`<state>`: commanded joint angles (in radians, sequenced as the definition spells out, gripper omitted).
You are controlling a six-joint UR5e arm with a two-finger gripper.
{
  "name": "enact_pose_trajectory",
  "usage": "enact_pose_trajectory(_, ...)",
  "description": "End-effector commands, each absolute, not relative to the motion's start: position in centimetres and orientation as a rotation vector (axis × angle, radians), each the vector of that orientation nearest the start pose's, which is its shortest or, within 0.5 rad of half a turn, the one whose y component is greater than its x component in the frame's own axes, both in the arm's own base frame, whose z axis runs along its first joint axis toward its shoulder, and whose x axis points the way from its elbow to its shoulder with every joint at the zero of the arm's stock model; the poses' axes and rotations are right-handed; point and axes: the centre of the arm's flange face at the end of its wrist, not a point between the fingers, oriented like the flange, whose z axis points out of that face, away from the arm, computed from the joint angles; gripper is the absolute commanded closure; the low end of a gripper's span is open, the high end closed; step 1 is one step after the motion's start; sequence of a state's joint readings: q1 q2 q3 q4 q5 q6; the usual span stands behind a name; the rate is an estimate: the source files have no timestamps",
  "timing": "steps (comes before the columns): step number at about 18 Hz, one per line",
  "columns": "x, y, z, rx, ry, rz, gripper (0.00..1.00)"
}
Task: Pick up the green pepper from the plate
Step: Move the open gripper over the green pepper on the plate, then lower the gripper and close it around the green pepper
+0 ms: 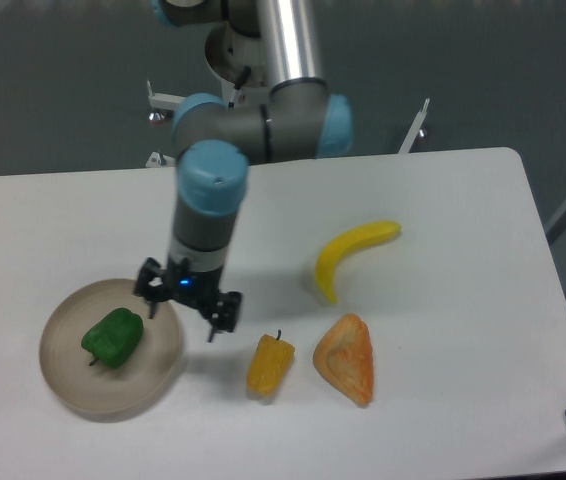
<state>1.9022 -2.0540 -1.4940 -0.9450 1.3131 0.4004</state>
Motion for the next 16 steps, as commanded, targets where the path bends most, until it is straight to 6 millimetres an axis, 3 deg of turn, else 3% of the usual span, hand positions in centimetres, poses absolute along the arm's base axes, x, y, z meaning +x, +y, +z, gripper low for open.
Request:
enact_pose_trajectory(8,-2.6,70.1,28.0,-2.846,0.251,-0.156,0.00)
enact_pose_trajectory(16,-1.0,70.4,26.7,-2.861,0.285,-0.165,0.00)
